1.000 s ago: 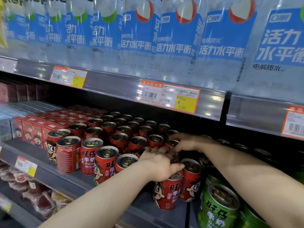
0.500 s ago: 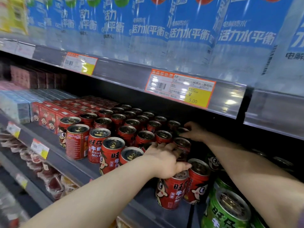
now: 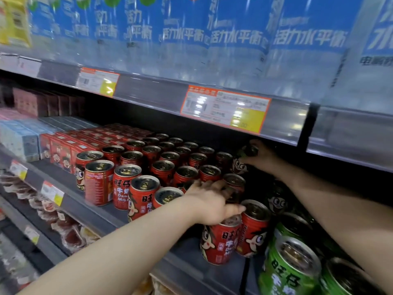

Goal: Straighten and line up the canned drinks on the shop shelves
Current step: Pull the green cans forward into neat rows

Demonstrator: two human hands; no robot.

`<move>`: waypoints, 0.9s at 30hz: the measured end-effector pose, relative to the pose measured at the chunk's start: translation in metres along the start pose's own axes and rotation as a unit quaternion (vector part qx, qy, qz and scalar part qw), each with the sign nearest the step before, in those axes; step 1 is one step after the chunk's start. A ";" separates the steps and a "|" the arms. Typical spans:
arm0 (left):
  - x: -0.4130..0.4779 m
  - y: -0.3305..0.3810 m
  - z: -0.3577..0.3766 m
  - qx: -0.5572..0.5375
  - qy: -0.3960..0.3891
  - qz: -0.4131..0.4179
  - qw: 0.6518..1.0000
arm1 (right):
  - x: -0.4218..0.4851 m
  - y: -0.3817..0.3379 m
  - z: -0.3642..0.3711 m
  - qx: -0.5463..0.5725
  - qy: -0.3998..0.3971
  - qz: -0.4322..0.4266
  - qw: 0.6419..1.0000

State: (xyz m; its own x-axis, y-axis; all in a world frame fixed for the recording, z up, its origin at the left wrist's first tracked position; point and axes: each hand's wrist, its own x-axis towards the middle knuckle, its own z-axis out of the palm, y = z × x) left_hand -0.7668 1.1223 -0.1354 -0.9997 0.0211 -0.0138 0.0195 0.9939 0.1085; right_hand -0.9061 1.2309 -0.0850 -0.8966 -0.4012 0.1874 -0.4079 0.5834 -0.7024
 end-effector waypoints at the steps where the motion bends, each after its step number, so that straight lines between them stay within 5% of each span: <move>1: 0.000 0.000 0.000 0.000 -0.002 0.000 1.000 | -0.009 -0.003 -0.010 0.011 -0.007 0.007 1.000; 9: 0.002 -0.001 0.002 0.005 -0.002 0.007 1.000 | -0.056 0.013 -0.064 0.003 -0.059 0.052 0.997; 27: 0.001 0.001 0.002 0.013 -0.005 0.006 1.000 | -0.062 0.053 -0.064 -0.317 -0.223 0.035 0.921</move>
State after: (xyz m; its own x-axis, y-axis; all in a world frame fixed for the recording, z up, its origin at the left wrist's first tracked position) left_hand -0.7681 1.1230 -0.1371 -0.9992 0.0334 -0.0235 0.0313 0.9960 0.0836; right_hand -0.8836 1.3316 -0.0905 -0.8219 -0.5149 -0.2437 -0.4972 0.8572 -0.1342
